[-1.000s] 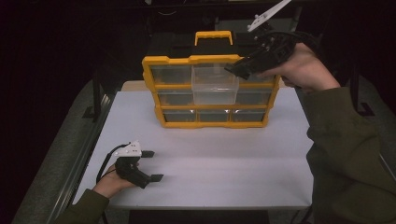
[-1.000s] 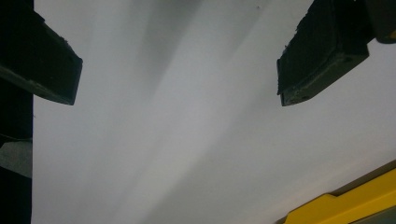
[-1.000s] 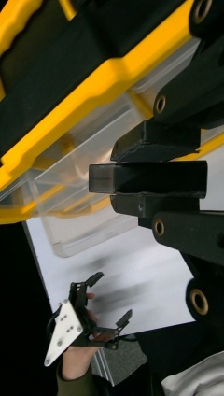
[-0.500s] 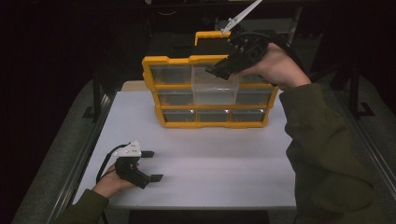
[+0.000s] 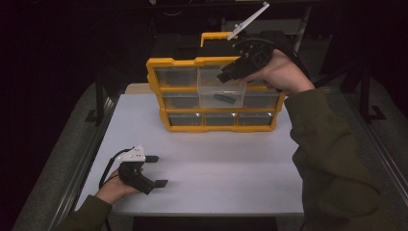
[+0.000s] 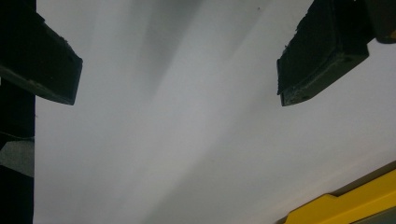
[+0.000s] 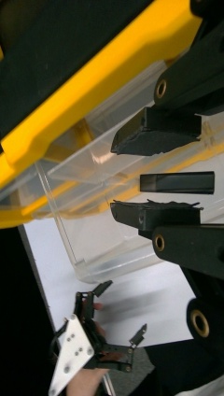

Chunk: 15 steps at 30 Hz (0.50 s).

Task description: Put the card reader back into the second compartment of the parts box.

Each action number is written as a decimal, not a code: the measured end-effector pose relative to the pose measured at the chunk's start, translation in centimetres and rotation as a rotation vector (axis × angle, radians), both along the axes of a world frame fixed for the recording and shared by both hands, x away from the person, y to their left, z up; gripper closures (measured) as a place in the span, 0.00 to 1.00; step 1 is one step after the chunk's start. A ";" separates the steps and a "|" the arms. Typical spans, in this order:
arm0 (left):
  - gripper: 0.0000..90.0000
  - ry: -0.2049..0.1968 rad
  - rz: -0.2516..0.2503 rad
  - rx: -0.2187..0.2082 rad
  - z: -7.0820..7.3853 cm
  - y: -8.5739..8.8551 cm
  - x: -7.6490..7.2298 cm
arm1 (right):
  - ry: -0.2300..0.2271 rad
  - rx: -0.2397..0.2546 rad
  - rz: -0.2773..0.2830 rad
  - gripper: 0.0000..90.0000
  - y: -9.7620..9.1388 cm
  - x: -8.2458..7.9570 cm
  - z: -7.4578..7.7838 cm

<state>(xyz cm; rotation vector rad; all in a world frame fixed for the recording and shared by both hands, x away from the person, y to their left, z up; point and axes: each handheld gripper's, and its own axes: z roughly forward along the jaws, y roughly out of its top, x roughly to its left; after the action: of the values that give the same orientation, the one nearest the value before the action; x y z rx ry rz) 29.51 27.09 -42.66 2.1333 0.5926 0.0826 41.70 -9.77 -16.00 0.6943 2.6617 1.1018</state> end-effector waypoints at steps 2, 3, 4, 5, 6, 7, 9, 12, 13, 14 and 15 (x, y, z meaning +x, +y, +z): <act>0.00 0.001 -0.001 0.001 0.0 0.0 0.0 | -0.005 0.009 -0.008 0.67 -0.3 -0.1 0.1; 0.00 0.000 0.000 0.001 0.0 0.0 0.0 | -0.007 0.014 -0.011 0.65 -0.5 -0.1 0.2; 0.00 0.000 0.000 0.001 0.0 0.0 0.0 | -0.009 0.021 -0.018 0.63 -0.7 -0.2 0.3; 0.00 0.002 0.000 0.001 0.0 0.0 0.0 | -0.017 0.027 -0.024 0.62 -0.9 -0.3 0.5; 0.00 0.002 -0.001 0.001 0.0 0.0 0.0 | -0.021 0.032 -0.030 0.62 -1.1 -0.5 0.6; 0.00 0.002 -0.001 0.001 -0.1 0.0 0.0 | -0.021 0.037 -0.031 0.60 -1.3 -0.7 0.6; 0.00 0.004 -0.001 0.001 -0.1 0.0 0.0 | -0.028 0.044 -0.040 0.57 -1.7 -1.0 0.8; 0.00 0.003 0.000 0.001 -0.1 0.0 0.0 | -0.033 0.049 -0.052 0.52 -2.5 -1.5 0.9; 0.00 0.003 0.001 0.001 -0.1 0.0 0.0 | -0.034 0.053 -0.059 0.50 -2.7 -1.6 1.0; 0.00 0.004 0.002 0.001 -0.1 0.0 0.0 | -0.038 0.058 -0.065 0.49 -3.0 -1.7 1.0; 0.00 0.004 0.003 0.002 -0.1 0.0 0.0 | -0.038 0.062 -0.070 0.48 -3.2 -1.8 1.0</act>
<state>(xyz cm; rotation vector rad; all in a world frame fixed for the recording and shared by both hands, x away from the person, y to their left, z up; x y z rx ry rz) 29.54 27.08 -42.75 2.1348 0.5980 0.0799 39.86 -13.02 -15.00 0.7633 2.5611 1.1708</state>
